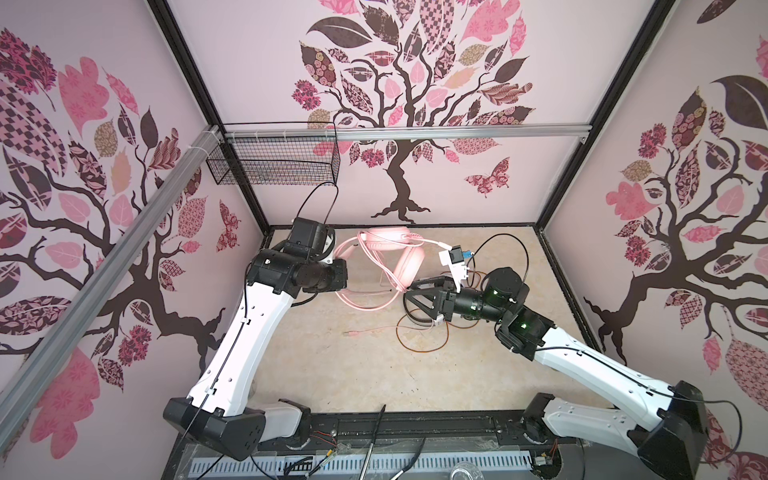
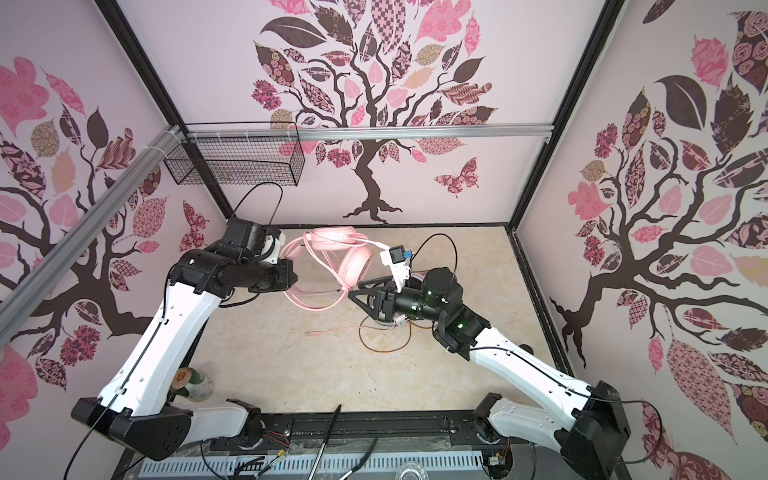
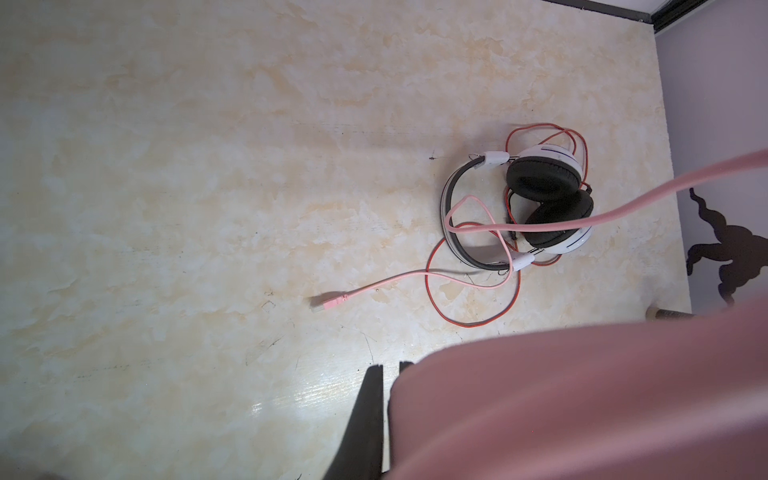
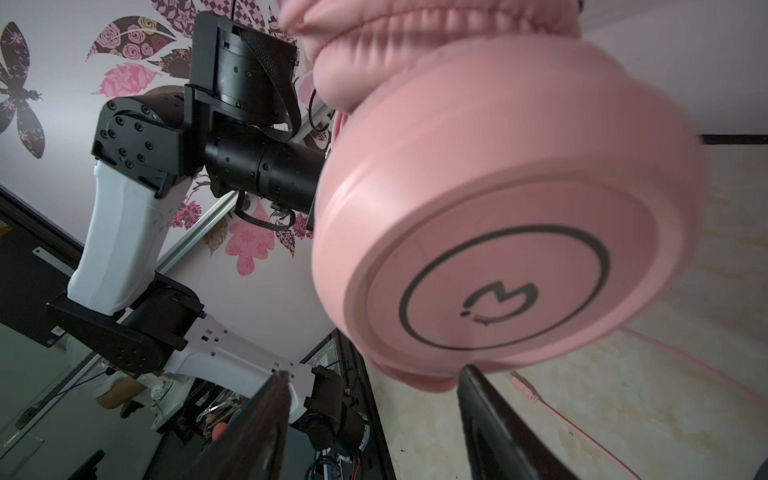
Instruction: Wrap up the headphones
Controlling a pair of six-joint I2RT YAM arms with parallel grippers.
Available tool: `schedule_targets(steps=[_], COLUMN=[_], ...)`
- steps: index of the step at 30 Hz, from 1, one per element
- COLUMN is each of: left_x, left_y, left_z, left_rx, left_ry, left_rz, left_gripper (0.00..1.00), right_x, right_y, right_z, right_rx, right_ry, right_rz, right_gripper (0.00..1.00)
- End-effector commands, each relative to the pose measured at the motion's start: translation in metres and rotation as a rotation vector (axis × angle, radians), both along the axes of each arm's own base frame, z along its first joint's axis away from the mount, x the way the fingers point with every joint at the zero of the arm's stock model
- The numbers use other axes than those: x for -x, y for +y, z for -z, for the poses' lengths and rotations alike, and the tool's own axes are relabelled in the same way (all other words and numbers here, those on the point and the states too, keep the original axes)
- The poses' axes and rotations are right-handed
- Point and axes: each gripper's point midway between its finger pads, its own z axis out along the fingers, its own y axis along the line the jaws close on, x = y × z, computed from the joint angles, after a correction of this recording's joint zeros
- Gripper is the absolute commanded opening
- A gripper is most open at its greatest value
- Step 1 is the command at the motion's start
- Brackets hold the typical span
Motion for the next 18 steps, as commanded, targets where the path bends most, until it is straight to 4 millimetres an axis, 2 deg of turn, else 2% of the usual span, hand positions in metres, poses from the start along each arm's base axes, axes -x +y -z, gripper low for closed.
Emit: schedule_targets(steps=[1,10,12,14,17,18], left_x=[-0.009,-0.009,-0.009,-0.009,-0.009,-0.009], left_y=[-0.019,-0.017,-0.016,-0.015,-0.015,-0.014], left_z=[-0.026,-0.025,-0.025,-0.025,-0.024,-0.024], left_rx=[0.098,0.084,0.082,0.078,0.073,0.072], left_ry=[-0.079,-0.079,-0.082,-0.082,-0.081,-0.081], left_rz=[0.041,0.036,0.034,0.033,0.032,0.03], left_gripper=[0.0,0.0,0.0,0.0,0.0,0.0], right_x=[0.008,0.006,0.004,0.005,0.006,0.007], right_y=[0.007,0.01,0.009,0.007,0.003,0.003], right_z=[-0.015,-0.004,0.0,0.002,0.005,0.006], right_rx=[-0.044,-0.021,-0.003,0.011,0.018,0.026], right_ry=[-0.003,0.038,0.037,0.027,0.023,0.022], right_rz=[-0.064,-0.07,-0.051,-0.043,-0.029,-0.028], right_gripper=[0.66,0.66,0.59,0.46,0.46,0.43])
